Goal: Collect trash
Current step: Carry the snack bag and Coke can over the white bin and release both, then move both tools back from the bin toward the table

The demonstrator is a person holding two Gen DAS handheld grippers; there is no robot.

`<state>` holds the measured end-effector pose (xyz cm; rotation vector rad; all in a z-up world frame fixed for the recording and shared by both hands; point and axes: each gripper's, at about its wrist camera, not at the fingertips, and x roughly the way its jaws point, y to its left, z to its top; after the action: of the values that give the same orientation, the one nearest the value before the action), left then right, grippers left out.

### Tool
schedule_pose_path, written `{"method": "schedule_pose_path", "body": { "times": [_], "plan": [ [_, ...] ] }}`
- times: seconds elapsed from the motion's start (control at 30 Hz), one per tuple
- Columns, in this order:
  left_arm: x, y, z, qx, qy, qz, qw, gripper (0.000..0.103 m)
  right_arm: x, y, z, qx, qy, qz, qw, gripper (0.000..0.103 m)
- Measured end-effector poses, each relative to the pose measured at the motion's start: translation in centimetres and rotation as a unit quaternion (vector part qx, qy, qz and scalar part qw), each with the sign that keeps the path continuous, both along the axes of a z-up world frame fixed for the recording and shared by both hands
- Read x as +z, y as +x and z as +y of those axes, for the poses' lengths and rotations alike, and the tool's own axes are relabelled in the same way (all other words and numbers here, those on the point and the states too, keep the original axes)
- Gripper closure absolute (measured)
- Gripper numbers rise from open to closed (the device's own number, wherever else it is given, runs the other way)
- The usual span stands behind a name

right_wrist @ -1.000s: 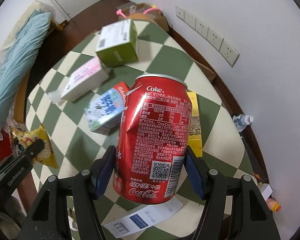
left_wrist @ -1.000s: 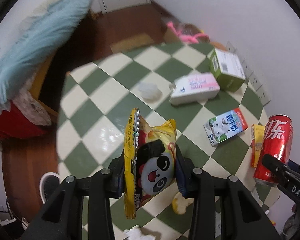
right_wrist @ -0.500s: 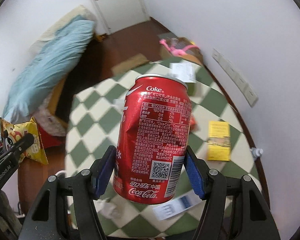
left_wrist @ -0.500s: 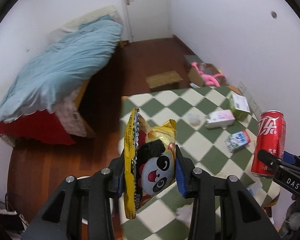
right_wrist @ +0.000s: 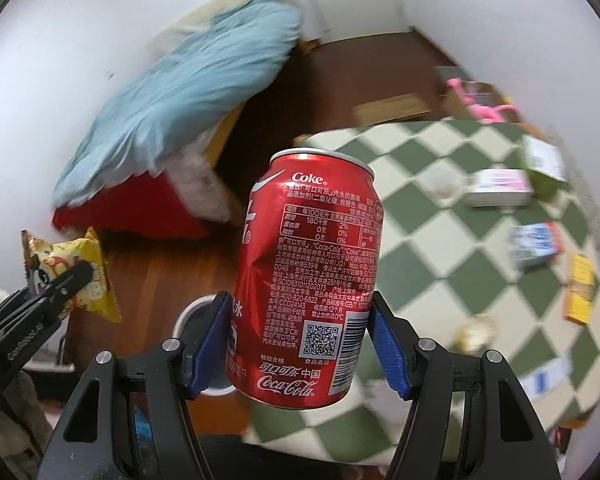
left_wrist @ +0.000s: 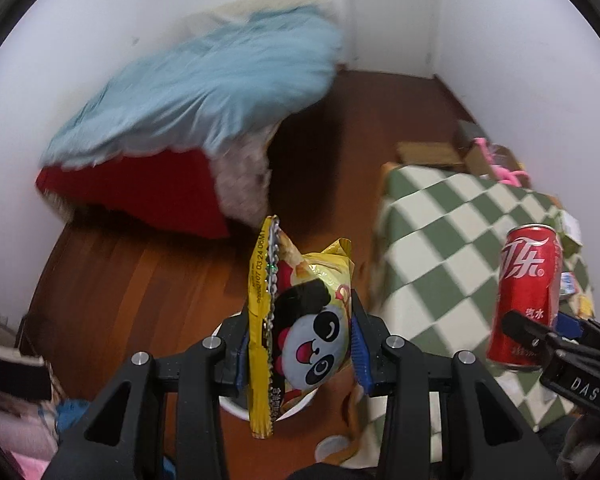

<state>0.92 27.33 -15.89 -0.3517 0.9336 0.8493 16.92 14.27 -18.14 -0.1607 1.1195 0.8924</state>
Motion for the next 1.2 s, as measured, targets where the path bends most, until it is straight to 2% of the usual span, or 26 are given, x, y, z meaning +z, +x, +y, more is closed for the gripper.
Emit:
{"method": "schedule_pose_path", "body": {
  "times": [0.17, 0.23, 0.33, 0.43, 0.5, 0.6, 0.63, 0.7, 0.73, 0.77, 0.9, 0.97, 1.0, 1.07, 1.2],
  "plan": [
    [-4.4, -3.7, 4.2, 0.044, -0.041, 0.012, 0.9981, 0.067, -4.0, -4.4, 6.7, 0.059, -0.021, 0.025, 0.998, 0.035],
    [-6.7, -4.8, 6.2, 0.057, -0.080, 0.012, 0.9951, 0.067, -6.1, -6.1, 9.2, 0.081, -0.033, 0.041, 0.995, 0.035],
    [-10.8, -6.9, 9.4, 0.084, -0.143, 0.005, 0.9862, 0.067, -9.7, -8.2, 12.8, 0.113, -0.058, 0.063, 0.990, 0.035],
    [-13.7, -7.9, 11.5, 0.097, -0.189, 0.000, 0.9771, 0.067, -13.1, -9.4, 15.4, 0.136, -0.084, 0.084, 0.984, 0.035],
    [-16.1, -8.6, 12.8, 0.101, -0.230, -0.003, 0.9679, 0.067, -15.8, -10.3, 17.4, 0.150, -0.107, 0.099, 0.978, 0.035],
    [-18.3, -8.9, 13.7, 0.116, -0.259, 0.005, 0.9589, 0.064, -19.8, -11.3, 19.9, 0.168, -0.143, 0.115, 0.969, 0.035],
    [-18.8, -9.0, 13.8, 0.121, -0.263, 0.009, 0.9570, 0.059, -21.0, -11.5, 20.6, 0.172, -0.152, 0.122, 0.966, 0.035],
    [-19.8, -9.9, 14.3, 0.138, -0.273, 0.008, 0.9521, 0.041, -22.9, -11.8, 21.8, 0.175, -0.166, 0.132, 0.961, 0.034],
    [-20.1, -10.3, 14.7, 0.145, -0.274, 0.005, 0.9506, 0.024, -23.8, -11.9, 22.6, 0.180, -0.173, 0.136, 0.959, 0.034],
    [-20.2, -10.9, 14.7, 0.154, -0.274, 0.003, 0.9493, 0.012, -24.8, -12.1, 23.4, 0.182, -0.182, 0.139, 0.956, 0.034],
    [-20.5, -13.1, 14.5, 0.187, -0.258, 0.022, 0.9475, 0.011, -27.3, -13.0, 26.1, 0.198, -0.205, 0.146, 0.947, 0.032],
    [-20.3, -14.3, 14.1, 0.203, -0.241, 0.035, 0.9484, 0.010, -28.1, -13.4, 26.6, 0.207, -0.216, 0.149, 0.942, 0.019],
    [-20.4, -14.6, 14.1, 0.211, -0.236, 0.040, 0.9479, 0.010, -28.6, -13.7, 27.3, 0.213, -0.218, 0.155, 0.940, 0.001],
    [-20.4, -15.5, 14.0, 0.225, -0.224, 0.050, 0.9469, 0.010, -28.9, -14.1, 27.8, 0.219, -0.224, 0.150, 0.938, 0.000],
    [-19.7, -16.4, 12.7, 0.236, -0.201, 0.073, 0.9480, 0.010, -28.2, -14.9, 27.5, 0.233, -0.241, 0.113, 0.935, 0.000]
  ]
}}
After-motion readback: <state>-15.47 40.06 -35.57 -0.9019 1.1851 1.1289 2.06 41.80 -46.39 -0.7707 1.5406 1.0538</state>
